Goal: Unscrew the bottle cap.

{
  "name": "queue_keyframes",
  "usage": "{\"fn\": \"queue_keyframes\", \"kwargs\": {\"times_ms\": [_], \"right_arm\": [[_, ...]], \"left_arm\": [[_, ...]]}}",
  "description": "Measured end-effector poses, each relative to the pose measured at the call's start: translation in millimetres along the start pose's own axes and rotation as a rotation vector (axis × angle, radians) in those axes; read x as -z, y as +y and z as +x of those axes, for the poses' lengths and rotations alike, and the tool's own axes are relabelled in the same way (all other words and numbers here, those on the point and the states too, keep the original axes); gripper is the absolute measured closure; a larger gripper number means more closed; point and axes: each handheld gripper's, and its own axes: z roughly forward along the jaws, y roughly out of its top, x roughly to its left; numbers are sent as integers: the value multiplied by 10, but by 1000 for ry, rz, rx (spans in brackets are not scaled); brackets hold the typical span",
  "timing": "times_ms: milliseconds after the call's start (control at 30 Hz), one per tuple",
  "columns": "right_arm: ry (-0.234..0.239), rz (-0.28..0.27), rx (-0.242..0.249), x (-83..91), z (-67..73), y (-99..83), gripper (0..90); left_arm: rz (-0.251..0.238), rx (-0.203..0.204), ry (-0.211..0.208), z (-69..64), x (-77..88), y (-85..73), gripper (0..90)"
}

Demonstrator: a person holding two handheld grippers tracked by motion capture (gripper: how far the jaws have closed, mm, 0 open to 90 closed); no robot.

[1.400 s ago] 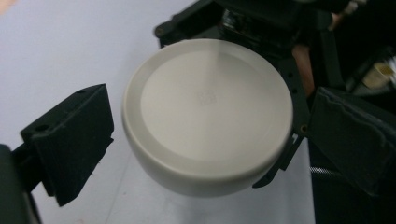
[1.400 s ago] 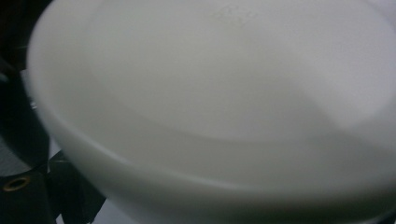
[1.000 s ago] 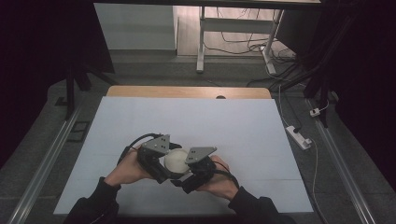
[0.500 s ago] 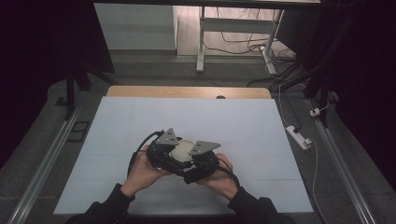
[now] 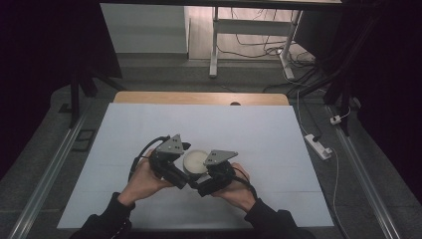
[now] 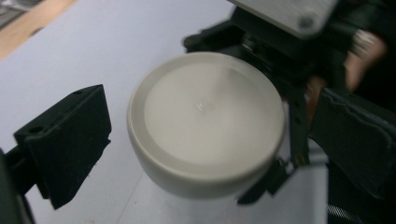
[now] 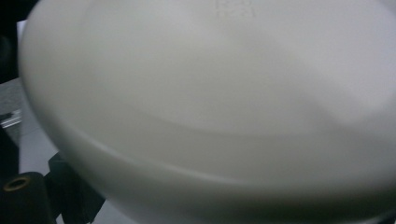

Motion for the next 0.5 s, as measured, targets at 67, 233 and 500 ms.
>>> {"fn": "queue_keyframes", "kwargs": {"times_ms": [67,233,500], "right_arm": [[21,-3,5,6,9,5,62],[109,-10,64,9,98,27,62],[128,8,109,-17,194,32,62]], "left_arm": [[15,-40,-32,15,52,-18,3],[22,-121,-156,29,80,-69,20],[66,-148,-147,0,-34,-102,75]]}}
